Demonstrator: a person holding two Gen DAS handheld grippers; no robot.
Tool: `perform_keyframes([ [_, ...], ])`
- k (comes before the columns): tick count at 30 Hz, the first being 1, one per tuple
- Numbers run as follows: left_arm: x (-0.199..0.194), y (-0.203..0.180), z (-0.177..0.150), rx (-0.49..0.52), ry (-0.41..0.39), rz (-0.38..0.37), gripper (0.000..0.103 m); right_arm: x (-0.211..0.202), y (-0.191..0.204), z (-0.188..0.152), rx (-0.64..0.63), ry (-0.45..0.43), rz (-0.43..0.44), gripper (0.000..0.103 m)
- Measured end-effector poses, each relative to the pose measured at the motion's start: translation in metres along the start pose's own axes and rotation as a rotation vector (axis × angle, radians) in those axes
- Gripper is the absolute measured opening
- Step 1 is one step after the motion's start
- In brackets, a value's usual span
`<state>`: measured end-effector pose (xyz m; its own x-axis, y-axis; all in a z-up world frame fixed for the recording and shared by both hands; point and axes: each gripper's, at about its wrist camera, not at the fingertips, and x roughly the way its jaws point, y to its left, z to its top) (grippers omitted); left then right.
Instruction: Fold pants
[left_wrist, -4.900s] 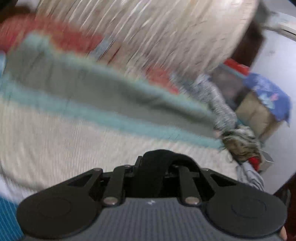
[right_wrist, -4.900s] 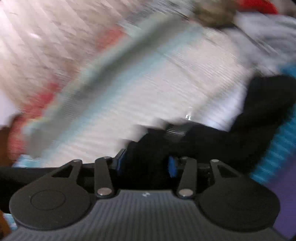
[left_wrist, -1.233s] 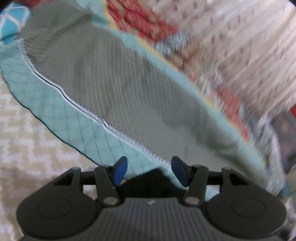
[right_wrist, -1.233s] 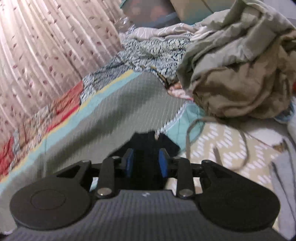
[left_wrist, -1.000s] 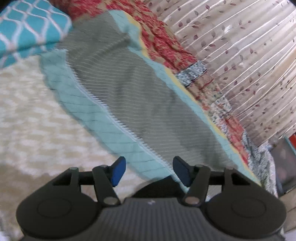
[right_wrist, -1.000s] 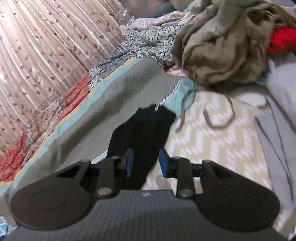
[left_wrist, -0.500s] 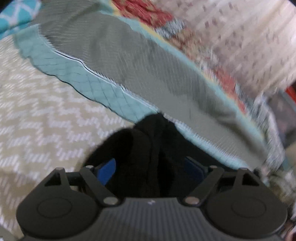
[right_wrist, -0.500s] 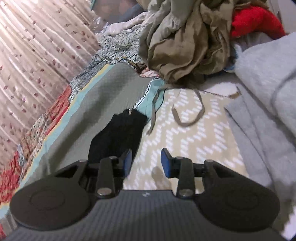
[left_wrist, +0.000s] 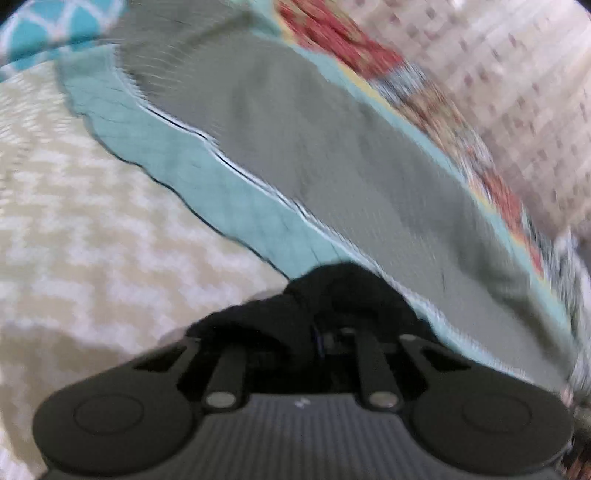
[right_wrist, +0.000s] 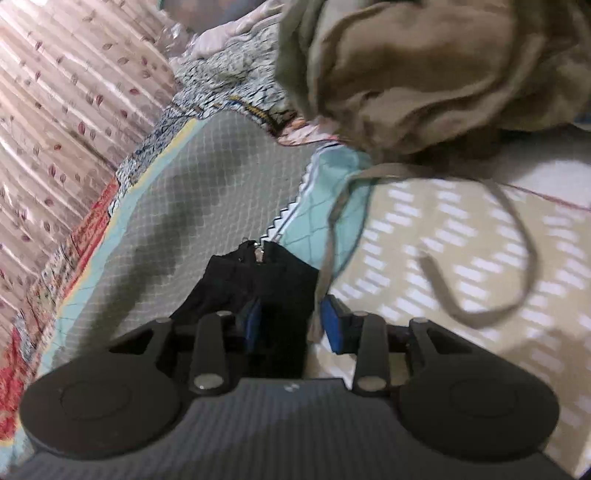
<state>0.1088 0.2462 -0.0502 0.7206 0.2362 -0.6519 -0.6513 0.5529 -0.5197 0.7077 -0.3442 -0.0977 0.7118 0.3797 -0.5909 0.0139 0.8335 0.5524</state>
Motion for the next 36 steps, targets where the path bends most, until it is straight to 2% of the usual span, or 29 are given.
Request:
perform_keyframes([
  [1,-0.002,0.006,0.005,-0.031,-0.002,-0.012,0.012,-0.004,0.003,0.0,-0.019,-0.02,-0.015,0.015],
  [3,-0.002,0.008,0.011,-0.041,0.003,-0.005,0.012,-0.028,0.002,0.002,-0.022,-0.156,-0.021,0.011],
  [4,0.0,0.006,0.013,-0.029,0.007,0.005,0.012,-0.035,-0.002,0.003,-0.015,-0.207,-0.058,0.011],
  [5,0.004,0.002,0.014,-0.014,0.01,0.007,0.012,-0.037,-0.008,0.005,-0.009,-0.225,-0.121,0.011],
  [6,0.009,-0.001,0.015,-0.008,0.019,0.015,0.012,-0.033,-0.013,0.006,-0.011,-0.201,-0.177,0.013],
  [7,0.019,-0.004,0.015,-0.002,0.039,0.036,0.014,-0.025,-0.018,0.005,-0.025,-0.137,-0.217,0.018],
  [8,0.029,-0.004,0.015,-0.006,0.077,0.065,0.02,-0.023,-0.02,0.002,-0.038,-0.105,-0.221,0.019],
  [9,0.036,-0.003,0.013,-0.02,0.124,0.079,0.021,-0.029,-0.019,0.0,-0.055,-0.113,-0.211,0.022],
  [10,0.035,-0.003,0.012,-0.033,0.133,0.08,0.021,-0.04,-0.016,-0.001,-0.059,-0.119,-0.213,0.04],
  [11,0.03,-0.003,0.012,-0.044,0.131,0.071,0.026,-0.051,-0.014,-0.002,-0.051,-0.127,-0.211,0.05],
  [12,0.022,-0.002,0.012,-0.057,0.138,0.049,0.03,-0.064,-0.012,-0.005,-0.042,-0.139,-0.197,0.058],
  [14,-0.003,0.0,0.01,-0.079,0.137,-0.014,0.046,-0.093,-0.011,-0.012,-0.033,-0.139,-0.123,0.057],
  [17,-0.056,0.003,-0.003,-0.024,0.105,-0.093,0.05,-0.14,-0.009,-0.032,-0.049,-0.073,0.016,0.057],
  [21,-0.119,0.01,-0.038,0.026,0.117,-0.16,0.052,-0.197,-0.009,-0.074,-0.071,0.041,0.2,0.058],
  [23,-0.138,0.018,-0.059,0.012,0.145,-0.175,0.06,-0.22,0.001,-0.1,-0.128,0.109,0.31,0.058],
  [26,-0.154,0.036,-0.094,-0.051,0.173,-0.173,0.064,-0.244,0.016,-0.136,-0.237,0.185,0.406,0.058],
  [27,-0.156,0.043,-0.103,-0.085,0.183,-0.178,0.066,-0.254,0.022,-0.152,-0.291,0.224,0.431,0.058],
  [28,-0.158,0.051,-0.113,-0.128,0.193,-0.184,0.074,-0.259,0.026,-0.16,-0.328,0.252,0.448,0.058],
  [30,-0.154,0.062,-0.131,-0.22,0.22,-0.217,0.076,-0.274,0.034,-0.184,-0.405,0.31,0.479,0.058],
  [33,-0.148,0.067,-0.153,-0.29,0.238,-0.265,0.079,-0.295,0.035,-0.2,-0.461,0.319,0.483,0.058],
  [35,-0.144,0.066,-0.163,-0.321,0.236,-0.281,0.086,-0.302,0.03,-0.2,-0.447,0.321,0.478,0.058],
  [36,-0.142,0.064,-0.167,-0.321,0.221,-0.274,0.086,-0.305,0.028,-0.203,-0.427,0.329,0.476,0.058],
])
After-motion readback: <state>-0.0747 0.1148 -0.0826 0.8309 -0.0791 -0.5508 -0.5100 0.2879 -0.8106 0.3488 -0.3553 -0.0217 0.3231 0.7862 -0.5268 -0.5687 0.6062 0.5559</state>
